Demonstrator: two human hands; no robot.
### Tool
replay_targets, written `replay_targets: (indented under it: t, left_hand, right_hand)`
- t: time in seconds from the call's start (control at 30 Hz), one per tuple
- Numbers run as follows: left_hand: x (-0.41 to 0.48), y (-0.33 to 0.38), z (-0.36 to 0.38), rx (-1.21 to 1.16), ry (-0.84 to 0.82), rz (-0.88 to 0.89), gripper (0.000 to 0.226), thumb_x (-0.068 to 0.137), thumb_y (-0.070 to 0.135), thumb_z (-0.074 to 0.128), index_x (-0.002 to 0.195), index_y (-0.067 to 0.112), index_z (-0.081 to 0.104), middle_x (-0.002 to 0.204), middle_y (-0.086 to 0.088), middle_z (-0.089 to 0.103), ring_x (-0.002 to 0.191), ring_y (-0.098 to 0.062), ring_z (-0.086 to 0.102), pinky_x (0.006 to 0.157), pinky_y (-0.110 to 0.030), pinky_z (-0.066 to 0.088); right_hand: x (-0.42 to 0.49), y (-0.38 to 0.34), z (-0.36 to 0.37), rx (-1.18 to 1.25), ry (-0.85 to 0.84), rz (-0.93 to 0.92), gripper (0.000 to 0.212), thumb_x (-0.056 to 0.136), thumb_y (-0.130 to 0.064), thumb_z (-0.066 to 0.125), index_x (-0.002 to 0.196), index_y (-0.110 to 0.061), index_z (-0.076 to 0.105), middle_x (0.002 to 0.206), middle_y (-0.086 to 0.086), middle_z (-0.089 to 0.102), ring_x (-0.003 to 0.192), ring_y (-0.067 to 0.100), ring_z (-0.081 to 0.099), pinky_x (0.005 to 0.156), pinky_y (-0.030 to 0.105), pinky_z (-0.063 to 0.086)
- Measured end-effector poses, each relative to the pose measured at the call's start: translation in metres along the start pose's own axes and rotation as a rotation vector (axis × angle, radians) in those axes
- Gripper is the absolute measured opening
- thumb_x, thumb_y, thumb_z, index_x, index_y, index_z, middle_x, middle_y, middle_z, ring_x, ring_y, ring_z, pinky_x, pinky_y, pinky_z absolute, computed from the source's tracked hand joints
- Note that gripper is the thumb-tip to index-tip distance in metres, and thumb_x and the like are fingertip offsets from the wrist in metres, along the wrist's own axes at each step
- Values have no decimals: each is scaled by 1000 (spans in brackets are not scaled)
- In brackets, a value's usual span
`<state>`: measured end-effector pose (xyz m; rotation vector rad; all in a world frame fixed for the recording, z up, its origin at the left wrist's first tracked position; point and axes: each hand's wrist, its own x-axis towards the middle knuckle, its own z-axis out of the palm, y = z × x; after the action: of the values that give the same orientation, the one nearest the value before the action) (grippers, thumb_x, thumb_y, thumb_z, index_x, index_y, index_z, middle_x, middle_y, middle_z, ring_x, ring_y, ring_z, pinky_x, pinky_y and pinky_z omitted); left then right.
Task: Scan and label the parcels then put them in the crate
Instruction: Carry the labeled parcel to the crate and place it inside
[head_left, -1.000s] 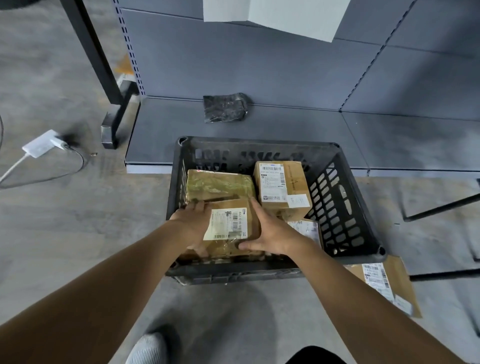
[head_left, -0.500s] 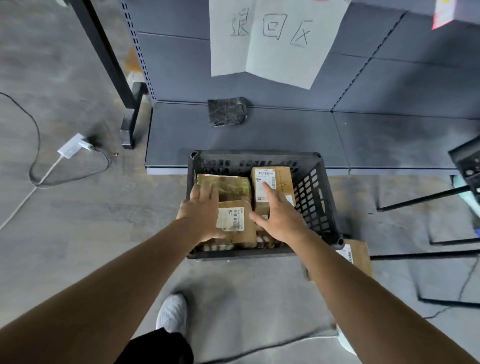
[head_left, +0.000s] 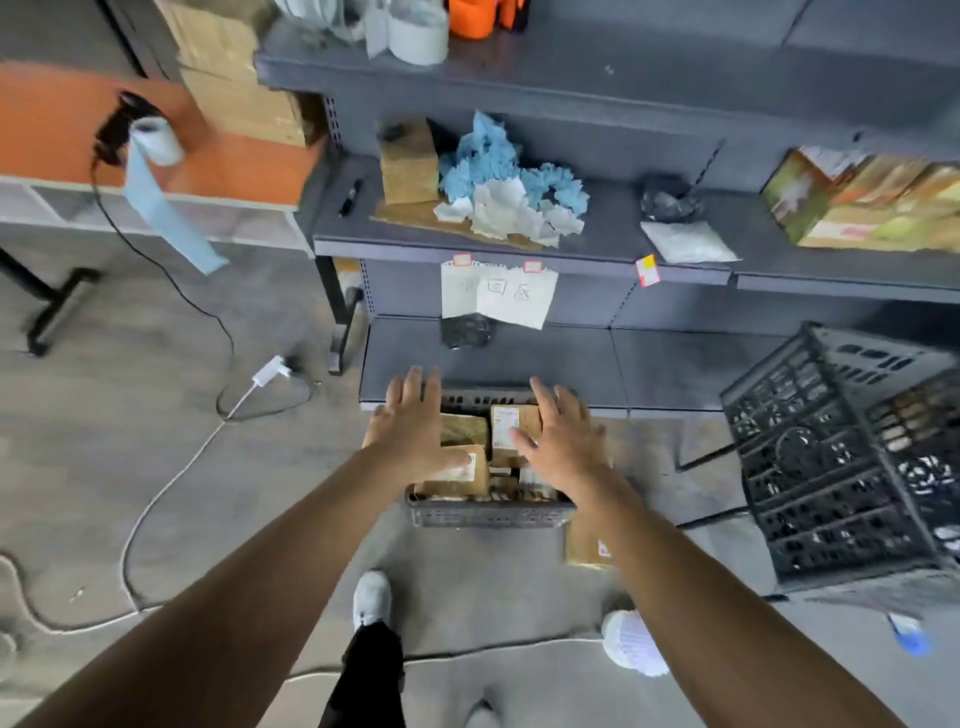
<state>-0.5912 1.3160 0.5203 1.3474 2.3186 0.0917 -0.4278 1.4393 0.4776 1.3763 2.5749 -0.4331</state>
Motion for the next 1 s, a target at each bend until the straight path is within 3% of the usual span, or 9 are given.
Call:
replay_targets:
  t: [0.2, 0.4, 0.6, 0.77, 1.0]
  left_hand:
    - [-69, -8, -61, -25, 138, -70, 115, 75, 53, 72, 154, 19, -4, 157, -10, 14, 144, -33, 16, 113, -49, 31]
    - [-110, -60, -107, 6, 190, -133, 111, 74, 55, 73, 153, 23, 1, 156, -7, 9, 144, -33, 11, 113, -49, 30]
    - [-135, -158, -143, -18, 281, -203, 112, 73, 57, 72, 153, 23, 1, 159, -4, 1, 146, -28, 4, 114, -48, 29]
    - [-144, -261, -181, -76, 339, -219, 107, 76, 54, 69, 153, 20, 3, 156, -6, 10, 143, -29, 11, 113, -45, 30]
    - [-128, -371, -245, -174, 309, -209, 111, 76, 54, 71, 155, 21, 0, 160, -4, 3, 147, -27, 3, 115, -44, 23]
  right_hand:
    - [-46, -33, -73, 34, 52, -111, 77, 95, -63, 41, 156, -35, 2, 163, 6, 12, 147, 31, 22, 110, 57, 36]
    - [-60, -108, -102, 35, 112, -262, 75, 95, -63, 40, 155, -36, 5, 163, 3, 12, 148, 31, 21, 111, 60, 33]
    - [-46, -223, -111, -34, 118, -380, 75, 97, -62, 39, 155, -36, 1, 164, 6, 10, 147, 32, 21, 110, 56, 36]
    - [-23, -340, -109, 0, 127, -431, 75, 96, -61, 41, 155, -37, 3, 163, 5, 13, 146, 32, 22, 109, 56, 35]
    - [13, -469, -118, 63, 167, -407, 74, 97, -56, 44, 157, -35, 5, 162, 2, 14, 146, 30, 20, 109, 55, 35]
